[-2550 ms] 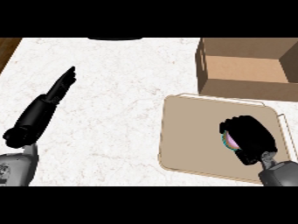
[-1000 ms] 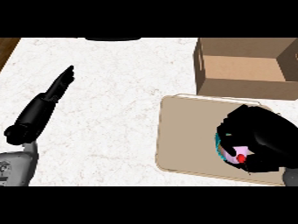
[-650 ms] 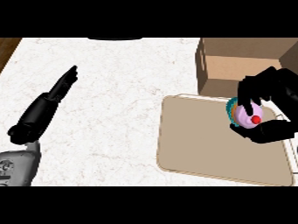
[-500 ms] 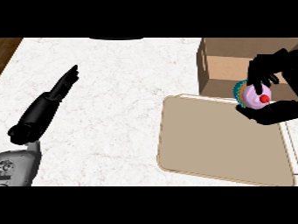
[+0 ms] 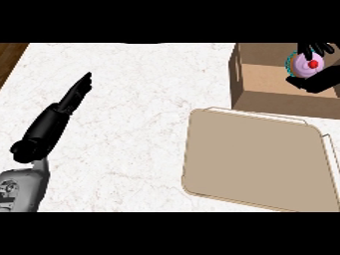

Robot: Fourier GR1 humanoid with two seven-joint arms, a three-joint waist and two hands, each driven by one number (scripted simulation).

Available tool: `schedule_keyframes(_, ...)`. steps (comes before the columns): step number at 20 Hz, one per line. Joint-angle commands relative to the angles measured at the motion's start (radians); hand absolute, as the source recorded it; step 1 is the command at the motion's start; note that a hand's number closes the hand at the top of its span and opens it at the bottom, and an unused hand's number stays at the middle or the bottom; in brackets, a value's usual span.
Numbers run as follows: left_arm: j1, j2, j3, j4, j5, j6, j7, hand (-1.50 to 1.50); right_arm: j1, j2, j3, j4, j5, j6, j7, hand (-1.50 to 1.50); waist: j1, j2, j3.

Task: Pick the cupcake from the tray and place it in the cardboard box

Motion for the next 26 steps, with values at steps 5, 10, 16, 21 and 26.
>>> schedule_keyframes(5, -0.026, -0.006, -0.014, 0.023, -0.011, -0.005, -0.023, 0.0, -0.136, -0.112, 0.108, 0.408, 0.164, 0.047, -0.148, 1.5, 0.026, 0.014, 0.001)
schedule_keyframes(10, -0.08, -0.024, -0.01, 0.042, -0.009, 0.008, 0.02, 0.0, -0.196, -0.135, 0.186, 0.582, 0.276, 0.02, -0.224, 1.5, 0.029, 0.017, 0.002)
schedule_keyframes(16, -0.069, -0.008, 0.006, 0.056, -0.015, 0.008, -0.009, 0.0, -0.278, -0.149, 0.231, 0.733, 0.314, 0.091, -0.421, -1.5, 0.031, 0.015, 0.002)
schedule_keyframes(21, -0.048, -0.039, -0.033, 0.029, -0.014, 0.0, 0.0, 0.0, -0.289, -0.129, 0.11, 0.791, 0.162, 0.106, -0.556, -1.5, 0.038, 0.016, 0.004)
schedule_keyframes(26, -0.046, -0.016, -0.019, 0.032, -0.022, 0.0, -0.001, 0.0, -0.341, -0.074, -0.149, 0.902, -0.135, 0.294, -0.456, -1.5, 0.032, 0.013, 0.007)
